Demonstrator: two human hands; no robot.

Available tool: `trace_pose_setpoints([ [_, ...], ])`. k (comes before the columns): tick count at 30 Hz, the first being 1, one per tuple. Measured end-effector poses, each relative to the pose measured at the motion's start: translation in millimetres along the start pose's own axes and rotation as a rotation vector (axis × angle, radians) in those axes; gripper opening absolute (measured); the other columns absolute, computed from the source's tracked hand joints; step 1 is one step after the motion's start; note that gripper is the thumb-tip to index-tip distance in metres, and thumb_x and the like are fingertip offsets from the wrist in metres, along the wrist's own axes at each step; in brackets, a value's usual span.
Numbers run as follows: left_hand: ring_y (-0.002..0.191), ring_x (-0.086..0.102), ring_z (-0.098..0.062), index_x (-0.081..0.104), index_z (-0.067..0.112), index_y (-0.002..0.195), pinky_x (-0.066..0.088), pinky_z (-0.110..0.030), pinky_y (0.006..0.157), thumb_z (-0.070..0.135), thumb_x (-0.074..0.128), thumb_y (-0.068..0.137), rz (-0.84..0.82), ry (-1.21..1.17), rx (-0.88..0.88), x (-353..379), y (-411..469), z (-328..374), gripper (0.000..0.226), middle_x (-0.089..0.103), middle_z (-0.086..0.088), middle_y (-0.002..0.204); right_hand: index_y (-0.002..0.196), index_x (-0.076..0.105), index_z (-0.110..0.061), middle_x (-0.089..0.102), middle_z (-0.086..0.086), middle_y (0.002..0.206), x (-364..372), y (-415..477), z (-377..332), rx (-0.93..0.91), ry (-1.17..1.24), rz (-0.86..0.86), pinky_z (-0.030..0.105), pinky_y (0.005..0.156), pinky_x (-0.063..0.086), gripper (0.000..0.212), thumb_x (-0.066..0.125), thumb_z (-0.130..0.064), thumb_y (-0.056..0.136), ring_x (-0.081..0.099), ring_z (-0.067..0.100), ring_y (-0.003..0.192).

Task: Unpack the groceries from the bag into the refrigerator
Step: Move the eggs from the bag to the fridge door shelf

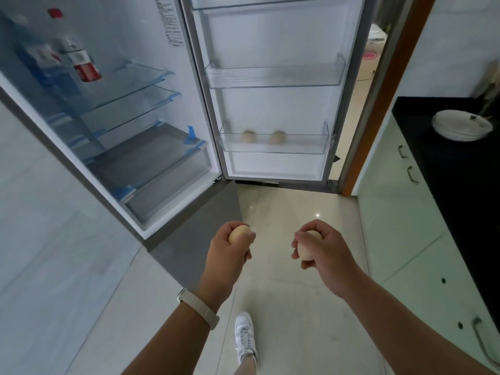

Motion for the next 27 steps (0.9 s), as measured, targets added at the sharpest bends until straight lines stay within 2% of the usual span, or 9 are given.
trace_pose_setpoints([
  [4,0.057,0.056,-0.006,0.064,0.014,0.104,0.050,-0.022,0.058,0.012,0.061,0.093,-0.060,-0.014,-0.008,-4.5,66.6,-0.1,0.011,0.062,-0.013,0.087,0.085,0.059,-0.008,0.066,0.016,0.079,9.4,53.2,-5.8,0.036,0.009,0.072,0.031,0.050,0.046,0.006,0.062,-0.008,0.090,0.066,0.028,0.068],
  [9,0.068,0.060,-0.011,0.064,0.025,0.105,0.054,-0.026,0.067,0.022,0.069,0.091,-0.187,0.016,-0.014,-15.4,151.0,13.3,0.015,0.063,-0.004,0.096,0.086,0.058,-0.007,0.065,0.017,0.080,33.8,119.3,-30.4,0.045,0.040,0.109,0.031,0.050,0.046,0.006,0.060,-0.006,0.091,0.065,0.029,0.068],
  [18,0.071,0.061,-0.012,0.063,0.026,0.104,0.049,-0.021,0.063,0.023,0.070,0.091,-0.300,-0.015,0.038,-16.4,267.8,33.1,0.015,0.063,-0.002,0.094,0.082,0.057,-0.010,0.064,0.013,0.075,63.6,198.0,-62.6,0.026,0.029,0.230,0.031,0.050,0.045,0.013,0.054,-0.001,0.091,0.064,0.028,0.065],
  [23,0.068,0.063,-0.011,0.065,0.035,0.100,0.050,-0.030,0.065,0.035,0.072,0.084,-0.315,-0.008,0.024,-11.8,304.8,33.5,0.017,0.065,-0.001,0.089,0.083,0.057,-0.010,0.065,0.013,0.075,61.6,225.7,-68.1,0.032,0.025,0.263,0.031,0.049,0.046,0.011,0.055,-0.002,0.091,0.065,0.027,0.064],
  [27,0.067,0.062,-0.016,0.066,0.041,0.092,0.048,-0.039,0.065,0.048,0.070,0.071,-0.302,0.000,-0.012,-1.2,333.0,34.1,0.022,0.065,0.005,0.070,0.086,0.056,-0.010,0.064,0.014,0.077,52.2,248.1,-71.4,0.040,0.108,0.279,0.031,0.049,0.045,0.009,0.054,-0.002,0.092,0.064,0.028,0.066],
])
Point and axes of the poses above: each hand's wrist, its own y-axis towards the middle knuckle, its own x-axis out of the palm, z = x × y, the point moved 2 cm from there along y, towards the middle knuckle
